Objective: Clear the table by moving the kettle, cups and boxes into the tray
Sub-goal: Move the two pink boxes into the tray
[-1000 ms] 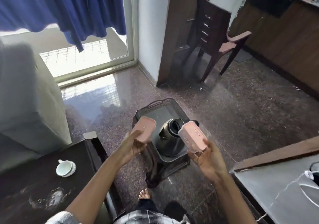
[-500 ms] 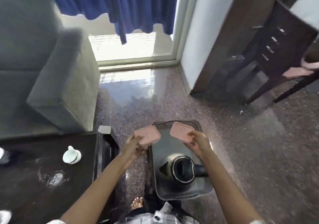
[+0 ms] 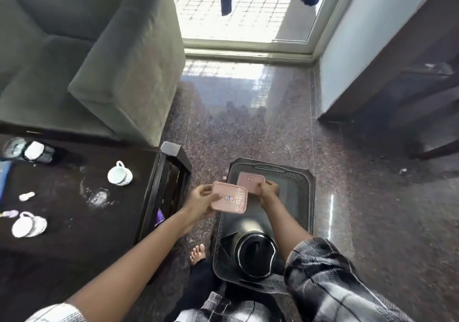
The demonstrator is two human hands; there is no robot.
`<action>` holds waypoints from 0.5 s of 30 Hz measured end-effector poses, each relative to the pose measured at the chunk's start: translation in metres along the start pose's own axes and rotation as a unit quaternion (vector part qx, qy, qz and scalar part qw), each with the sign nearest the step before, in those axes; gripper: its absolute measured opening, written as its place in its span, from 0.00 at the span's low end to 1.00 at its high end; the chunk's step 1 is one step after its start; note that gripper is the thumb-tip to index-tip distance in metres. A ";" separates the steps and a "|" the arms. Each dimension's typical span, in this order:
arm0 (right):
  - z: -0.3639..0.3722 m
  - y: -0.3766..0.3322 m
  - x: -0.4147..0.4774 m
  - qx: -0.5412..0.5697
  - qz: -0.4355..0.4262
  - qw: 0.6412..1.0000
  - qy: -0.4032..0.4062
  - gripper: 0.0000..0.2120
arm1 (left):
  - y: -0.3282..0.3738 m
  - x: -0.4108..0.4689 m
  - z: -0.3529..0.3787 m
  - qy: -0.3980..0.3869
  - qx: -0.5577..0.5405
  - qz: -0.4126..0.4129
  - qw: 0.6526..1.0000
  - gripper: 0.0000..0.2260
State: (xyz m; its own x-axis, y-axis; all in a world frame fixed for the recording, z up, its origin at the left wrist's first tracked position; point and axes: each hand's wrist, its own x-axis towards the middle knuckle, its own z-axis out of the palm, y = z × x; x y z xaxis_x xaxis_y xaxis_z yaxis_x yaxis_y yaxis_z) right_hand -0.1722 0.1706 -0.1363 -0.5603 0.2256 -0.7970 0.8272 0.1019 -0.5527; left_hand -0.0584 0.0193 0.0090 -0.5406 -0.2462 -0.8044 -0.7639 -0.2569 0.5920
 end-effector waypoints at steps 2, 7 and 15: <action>0.004 0.004 0.008 -0.010 0.006 1.000 -0.007 0.12 | -0.010 -0.002 -0.002 0.006 -0.017 -0.010 1.000 0.14; 0.011 0.006 0.018 -0.022 0.002 1.000 -0.012 0.12 | -0.022 -0.008 0.000 0.020 -0.041 -0.021 0.999 0.18; 0.008 0.002 0.024 0.008 -0.004 0.999 -0.046 0.07 | -0.017 -0.011 0.002 0.014 -0.019 -0.029 0.999 0.20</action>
State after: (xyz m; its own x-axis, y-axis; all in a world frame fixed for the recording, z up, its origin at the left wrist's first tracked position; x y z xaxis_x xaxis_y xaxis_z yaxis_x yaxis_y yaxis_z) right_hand -0.1838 0.1686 -0.1583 -0.5696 0.1344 -0.8109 0.8219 0.0877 -0.5628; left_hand -0.0396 0.0280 0.0081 -0.4853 -0.2556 -0.8362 -0.7798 -0.3060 0.5461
